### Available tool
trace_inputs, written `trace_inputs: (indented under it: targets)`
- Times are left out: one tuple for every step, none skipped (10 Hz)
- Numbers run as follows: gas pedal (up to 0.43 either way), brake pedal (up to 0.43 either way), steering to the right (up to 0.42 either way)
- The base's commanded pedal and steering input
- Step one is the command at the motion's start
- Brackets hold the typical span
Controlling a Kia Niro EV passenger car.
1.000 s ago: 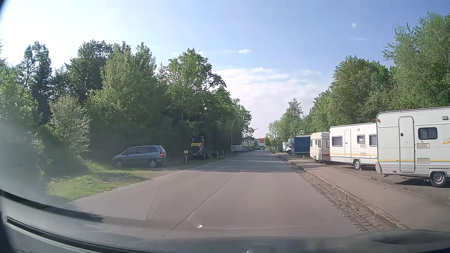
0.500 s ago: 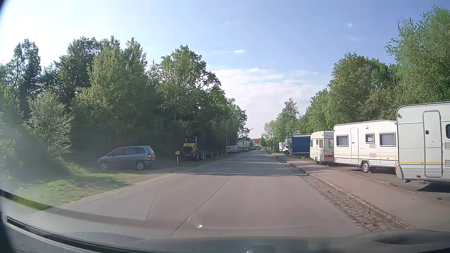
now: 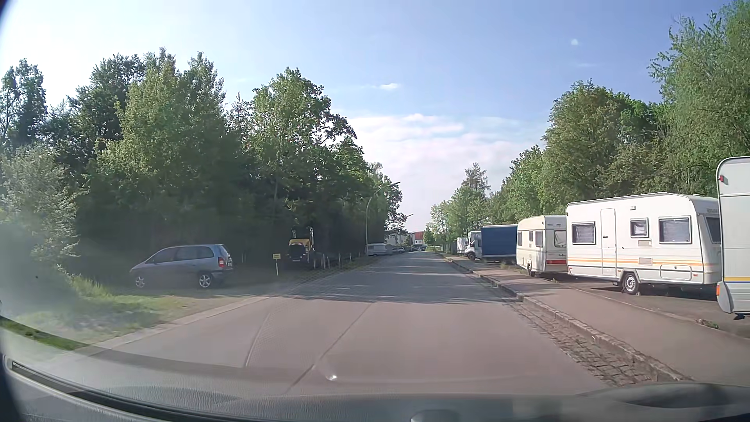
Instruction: Follow the waypoints while adhering to traffic rules and regulations
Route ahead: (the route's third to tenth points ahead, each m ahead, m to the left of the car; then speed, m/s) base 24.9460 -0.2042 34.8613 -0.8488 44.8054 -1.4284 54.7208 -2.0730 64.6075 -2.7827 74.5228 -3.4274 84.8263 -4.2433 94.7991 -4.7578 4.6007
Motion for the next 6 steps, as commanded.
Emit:
trace_inputs:
  targets:
    - [0.299, 0.0, 0.043]
    - [0.299, 0.0, 0.04]
    - [0.299, 0.0, 0.037]
    - [0.299, 0.0, 0.033]
    - [0.299, 0.0, 0.029]
    - [0.299, 0.0, 0.026]
